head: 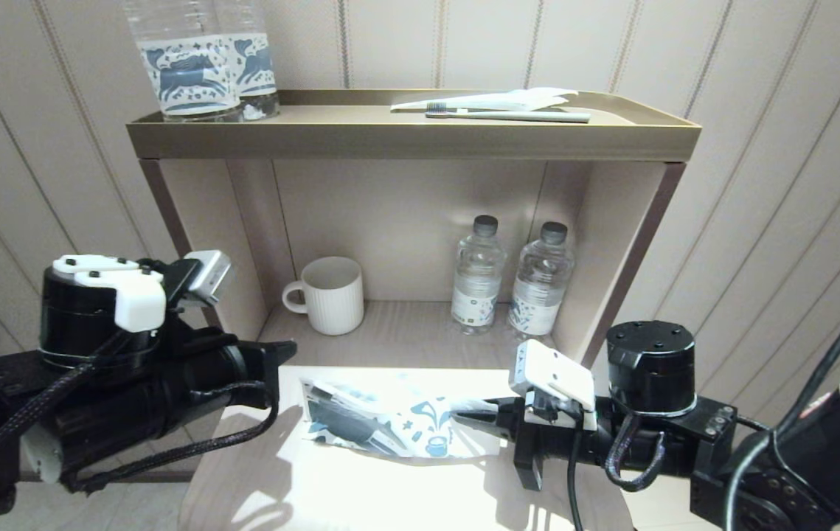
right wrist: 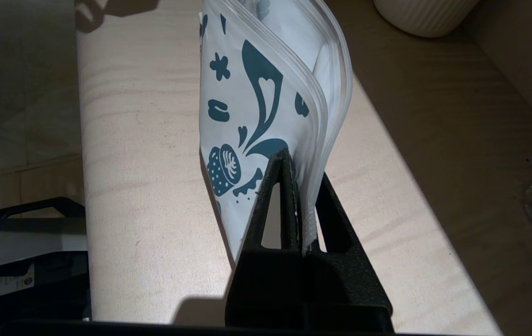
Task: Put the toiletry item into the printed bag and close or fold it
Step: Hand it to the other hand
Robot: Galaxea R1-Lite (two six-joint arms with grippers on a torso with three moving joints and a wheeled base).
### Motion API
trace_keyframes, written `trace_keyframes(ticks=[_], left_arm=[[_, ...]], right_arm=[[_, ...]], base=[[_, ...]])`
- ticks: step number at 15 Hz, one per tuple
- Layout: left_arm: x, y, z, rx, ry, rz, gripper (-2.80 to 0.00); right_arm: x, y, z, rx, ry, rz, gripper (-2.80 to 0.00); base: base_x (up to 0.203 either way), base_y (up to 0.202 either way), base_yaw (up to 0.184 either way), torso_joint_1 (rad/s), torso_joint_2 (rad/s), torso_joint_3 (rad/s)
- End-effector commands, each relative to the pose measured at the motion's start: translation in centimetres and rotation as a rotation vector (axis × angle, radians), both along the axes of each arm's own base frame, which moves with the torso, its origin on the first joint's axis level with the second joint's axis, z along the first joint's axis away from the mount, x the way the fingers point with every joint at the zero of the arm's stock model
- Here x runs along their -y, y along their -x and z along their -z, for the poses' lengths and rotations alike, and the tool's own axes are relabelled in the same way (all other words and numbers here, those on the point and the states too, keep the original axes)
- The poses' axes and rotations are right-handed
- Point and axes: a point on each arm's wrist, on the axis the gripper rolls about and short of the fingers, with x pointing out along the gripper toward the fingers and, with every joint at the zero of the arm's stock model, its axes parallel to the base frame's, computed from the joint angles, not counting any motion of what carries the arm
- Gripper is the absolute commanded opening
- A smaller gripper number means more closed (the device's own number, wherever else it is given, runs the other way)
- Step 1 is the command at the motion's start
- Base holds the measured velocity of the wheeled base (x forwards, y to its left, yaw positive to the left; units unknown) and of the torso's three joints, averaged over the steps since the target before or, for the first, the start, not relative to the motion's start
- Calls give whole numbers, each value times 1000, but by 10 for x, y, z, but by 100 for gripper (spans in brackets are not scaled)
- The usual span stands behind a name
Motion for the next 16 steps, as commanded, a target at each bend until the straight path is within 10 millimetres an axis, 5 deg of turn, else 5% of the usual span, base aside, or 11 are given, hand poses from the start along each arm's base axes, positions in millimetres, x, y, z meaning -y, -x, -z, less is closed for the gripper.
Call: trace_keyframes(ticks=[1, 8, 16], left_arm=[[-17, 14, -3, 19, 13, -32, -280], [-27, 29, 26, -69, -21, -33, -280], [-22, 24, 13, -1, 21, -4, -280]], right_arm=[[1, 1, -5, 21, -10, 4, -280], [-8, -1, -4, 18, -9, -12, -280], [-28, -3, 5, 13, 13, -2, -280]], base=[[0, 0, 0, 0, 0, 0], [0, 0, 0, 0, 0, 0], [0, 0, 0, 0, 0, 0]])
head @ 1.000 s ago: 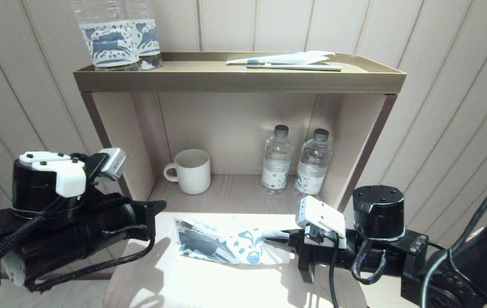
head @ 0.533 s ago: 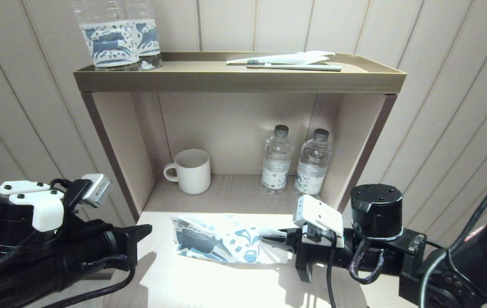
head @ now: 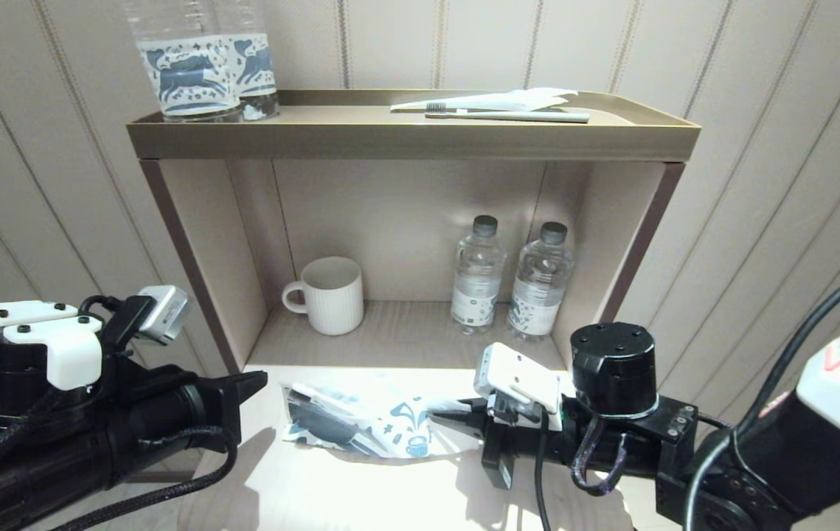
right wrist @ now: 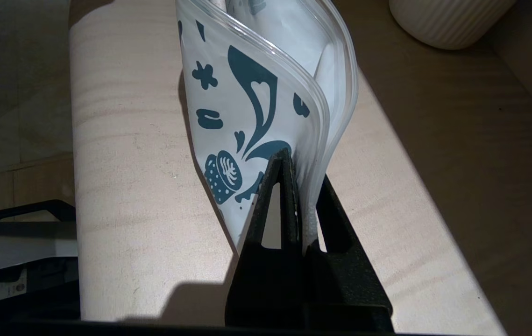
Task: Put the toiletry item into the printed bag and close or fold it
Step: Hand it to the other hand
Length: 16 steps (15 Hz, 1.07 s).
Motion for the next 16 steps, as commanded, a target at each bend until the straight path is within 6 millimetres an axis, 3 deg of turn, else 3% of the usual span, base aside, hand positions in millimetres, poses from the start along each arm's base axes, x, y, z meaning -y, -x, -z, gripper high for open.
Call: trace_keyframes(ticks=[1, 9, 16], left_arm=[[2, 1, -7, 20, 22, 22, -280], [16, 15, -1, -18, 3, 117, -280], [26, 2, 4, -39, -10, 124, -280]], right_arm=[[-1, -1, 1, 3, -1, -6, -280], [-1, -1, 0, 6, -5, -4, -280], [0, -1, 0, 8, -4, -3, -280]], base=[[0, 0, 0, 0, 0, 0], [0, 0, 0, 0, 0, 0], [0, 0, 0, 0, 0, 0]])
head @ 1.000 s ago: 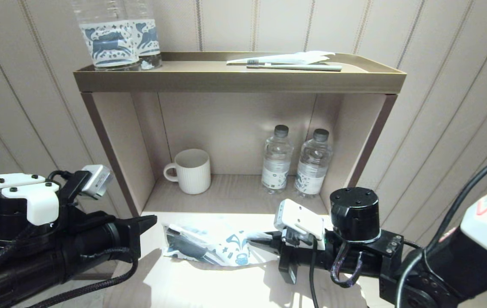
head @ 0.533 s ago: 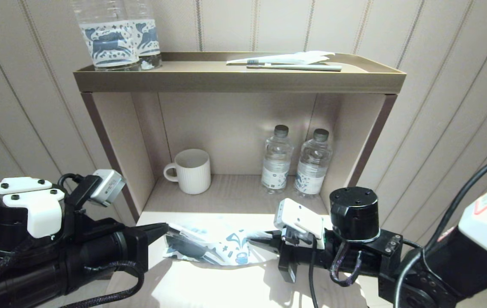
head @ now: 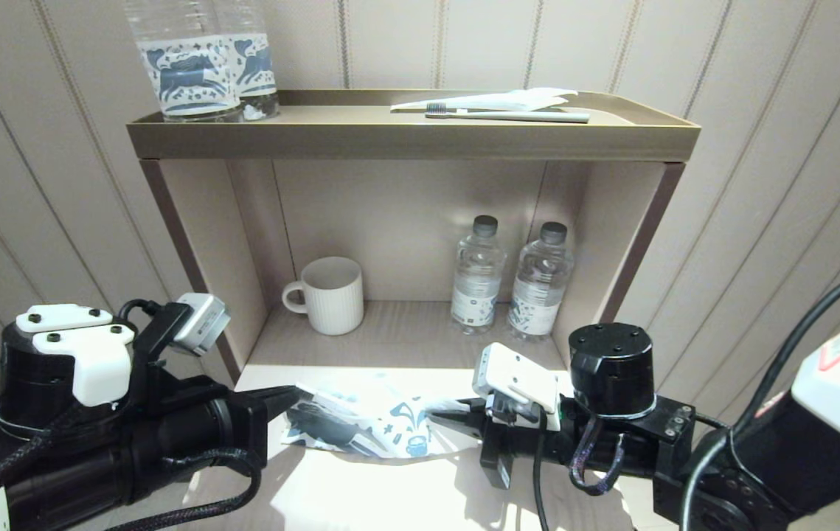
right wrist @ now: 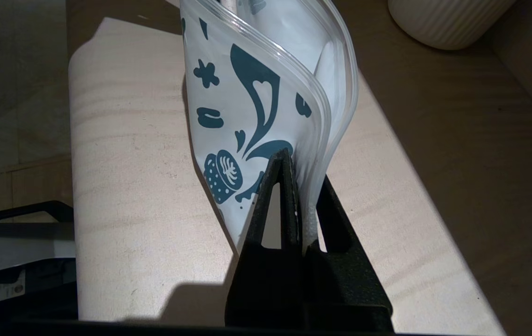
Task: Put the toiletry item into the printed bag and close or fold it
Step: Hand it to the other hand
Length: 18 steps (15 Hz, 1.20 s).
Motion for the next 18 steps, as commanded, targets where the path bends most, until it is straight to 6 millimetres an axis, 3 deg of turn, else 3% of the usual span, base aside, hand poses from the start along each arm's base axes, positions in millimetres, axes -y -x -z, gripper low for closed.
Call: trace_keyframes(ticks=[1, 6, 12, 15, 18], left_arm=[[6, -9, 4, -16, -10, 0, -280], [17, -13, 1, -12, -4, 26, -280], [40, 5, 4, -36, -4, 132, -280], [38, 7, -9, 9, 30, 123, -280], [19, 13, -33, 74, 76, 77, -280]], right_arm=[[0, 0, -1, 7, -3, -4, -280], [0, 1, -1, 8, -4, -5, -280], [0, 2, -2, 9, -5, -5, -280], [1, 2, -3, 12, -7, -4, -280], [1, 2, -6, 19, -13, -3, -280]], base=[[0, 0, 0, 0, 0, 0], [0, 0, 0, 0, 0, 0], [0, 0, 0, 0, 0, 0], [0, 0, 0, 0, 0, 0], [0, 0, 0, 0, 0, 0]])
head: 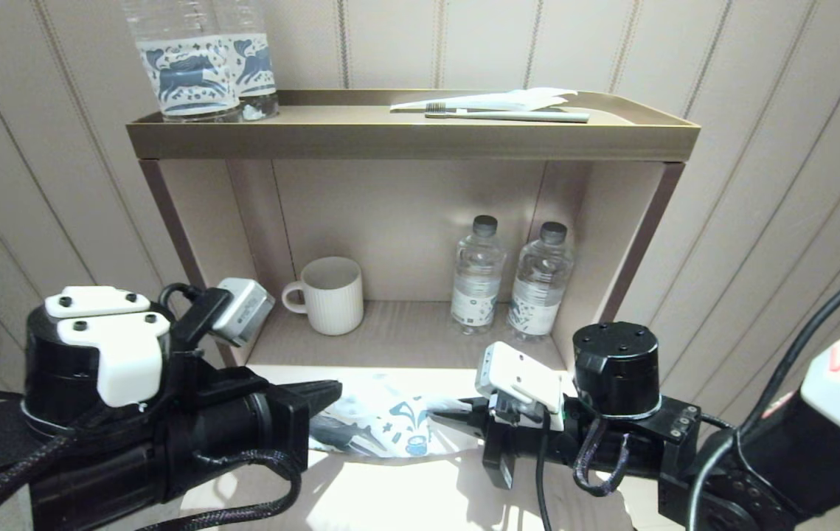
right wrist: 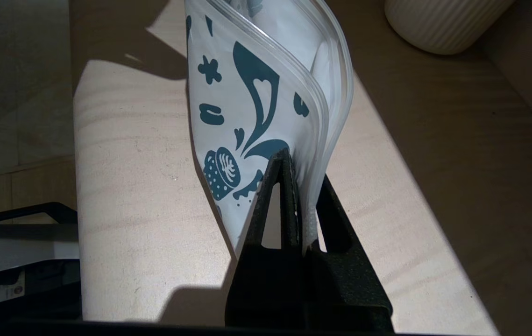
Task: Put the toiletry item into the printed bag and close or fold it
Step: Hand it to the other hand
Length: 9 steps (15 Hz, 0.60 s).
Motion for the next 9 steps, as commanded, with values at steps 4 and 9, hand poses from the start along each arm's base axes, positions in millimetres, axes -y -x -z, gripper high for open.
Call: trace_keyframes(ticks=[4, 9], left_arm=[[-55, 19, -35, 70, 52, -144, -280], [-78, 39, -18, 20, 32, -167, -280]], right_arm=[[4, 1, -17, 2, -21, 8, -280], [11, 13, -38, -82, -11, 18, -280]], base=[[0, 0, 0, 0, 0, 0], [0, 0, 0, 0, 0, 0]])
